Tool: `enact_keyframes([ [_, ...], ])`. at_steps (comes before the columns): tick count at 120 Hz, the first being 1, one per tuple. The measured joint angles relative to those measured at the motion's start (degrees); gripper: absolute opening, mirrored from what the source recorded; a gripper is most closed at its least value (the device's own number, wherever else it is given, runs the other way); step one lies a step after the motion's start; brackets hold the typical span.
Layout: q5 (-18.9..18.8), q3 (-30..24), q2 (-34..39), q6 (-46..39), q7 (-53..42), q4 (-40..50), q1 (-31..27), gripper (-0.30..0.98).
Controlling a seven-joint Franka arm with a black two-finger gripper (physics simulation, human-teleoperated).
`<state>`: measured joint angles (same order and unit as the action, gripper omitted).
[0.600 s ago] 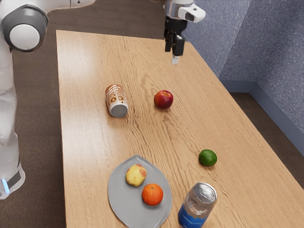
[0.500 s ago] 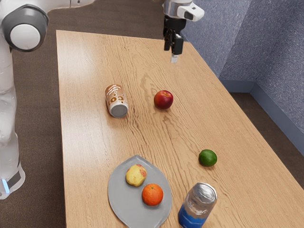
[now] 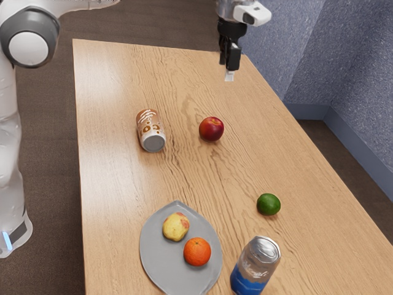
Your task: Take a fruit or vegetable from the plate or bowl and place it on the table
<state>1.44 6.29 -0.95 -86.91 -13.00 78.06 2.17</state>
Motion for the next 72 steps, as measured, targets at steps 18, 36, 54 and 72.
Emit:
enact_keyframes([
  [18,0.0,-0.3,-0.1,1.3,-0.4,0.4,9.3,0.69],
  [36,-0.1,0.1,3.6,-0.5,-0.6,8.6,22.6,0.69],
  [54,0.1,0.0,9.3,-8.4,-1.0,24.5,28.7,0.68],
  [72,1.9,0.2,7.5,-16.1,-1.5,29.4,28.0,0.69],
])
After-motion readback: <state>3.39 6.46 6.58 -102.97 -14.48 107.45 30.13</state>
